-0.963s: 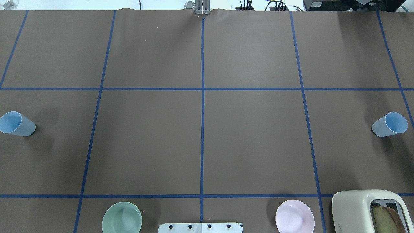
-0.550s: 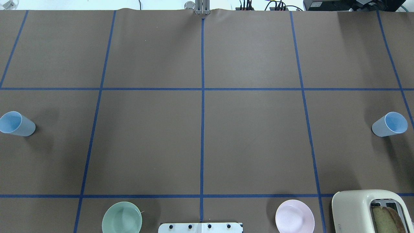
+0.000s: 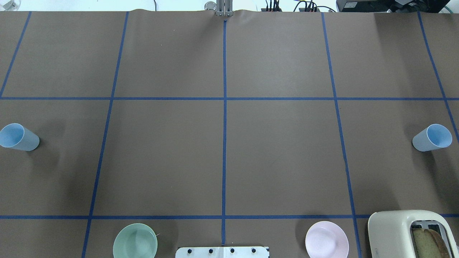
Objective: Stack blue cups with both arms
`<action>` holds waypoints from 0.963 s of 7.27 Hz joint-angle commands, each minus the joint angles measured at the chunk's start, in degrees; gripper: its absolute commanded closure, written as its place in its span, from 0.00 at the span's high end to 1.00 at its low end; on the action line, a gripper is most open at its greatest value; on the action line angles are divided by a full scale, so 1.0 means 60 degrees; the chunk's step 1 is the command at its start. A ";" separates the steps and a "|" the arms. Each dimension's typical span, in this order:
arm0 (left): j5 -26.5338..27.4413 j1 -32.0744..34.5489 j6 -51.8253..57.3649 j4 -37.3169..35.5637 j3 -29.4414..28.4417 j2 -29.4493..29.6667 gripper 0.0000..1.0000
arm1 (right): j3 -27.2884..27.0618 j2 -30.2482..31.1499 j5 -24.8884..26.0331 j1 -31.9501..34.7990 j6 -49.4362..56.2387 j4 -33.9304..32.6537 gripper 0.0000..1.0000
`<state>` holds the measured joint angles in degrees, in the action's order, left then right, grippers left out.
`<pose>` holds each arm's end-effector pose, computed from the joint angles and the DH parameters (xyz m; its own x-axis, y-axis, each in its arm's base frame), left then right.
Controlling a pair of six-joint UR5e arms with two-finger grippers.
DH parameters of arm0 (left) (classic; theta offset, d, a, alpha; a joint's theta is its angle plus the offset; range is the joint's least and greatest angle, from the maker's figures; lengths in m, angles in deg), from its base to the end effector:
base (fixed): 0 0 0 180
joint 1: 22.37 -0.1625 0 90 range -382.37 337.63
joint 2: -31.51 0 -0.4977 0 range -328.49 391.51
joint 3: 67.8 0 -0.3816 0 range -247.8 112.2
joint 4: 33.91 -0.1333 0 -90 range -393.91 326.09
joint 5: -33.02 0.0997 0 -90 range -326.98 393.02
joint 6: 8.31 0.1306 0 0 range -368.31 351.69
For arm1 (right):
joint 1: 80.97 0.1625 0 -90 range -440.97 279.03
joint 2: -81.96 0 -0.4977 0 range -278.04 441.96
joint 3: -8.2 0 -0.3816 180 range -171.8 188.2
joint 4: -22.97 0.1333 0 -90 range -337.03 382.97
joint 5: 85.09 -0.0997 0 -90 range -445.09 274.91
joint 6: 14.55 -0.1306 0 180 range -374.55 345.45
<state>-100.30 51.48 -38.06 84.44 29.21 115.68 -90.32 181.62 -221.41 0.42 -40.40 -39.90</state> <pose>0.0872 -0.4584 0.6833 0.6452 0.0430 -0.7628 0.0900 0.9872 0.1317 -0.0255 -0.4282 0.6981 0.6305 0.0125 0.7761 -0.1559 0.9815 0.1109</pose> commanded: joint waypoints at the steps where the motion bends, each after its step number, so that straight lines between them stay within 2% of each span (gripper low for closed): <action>1: 0.0013 -0.0513 -0.0051 0.0269 -0.0171 -0.0127 0.98 | -0.0074 0.0015 0.0000 -0.0015 -0.0072 0.0004 1.00; 3: 0.0101 -0.0822 -0.0080 0.1056 -0.0667 -0.0127 0.97 | -0.0074 0.0000 0.0000 -0.0015 -0.0072 -0.0025 1.00; 7: 0.0101 -0.1349 -0.0080 0.1119 -0.0817 -0.0083 0.97 | -0.0074 -0.0044 0.0015 -0.0015 -0.0072 -0.0054 1.00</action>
<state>-99.67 44.45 -38.51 91.08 24.32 115.13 -90.77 181.46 -221.32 0.30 -40.83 -40.09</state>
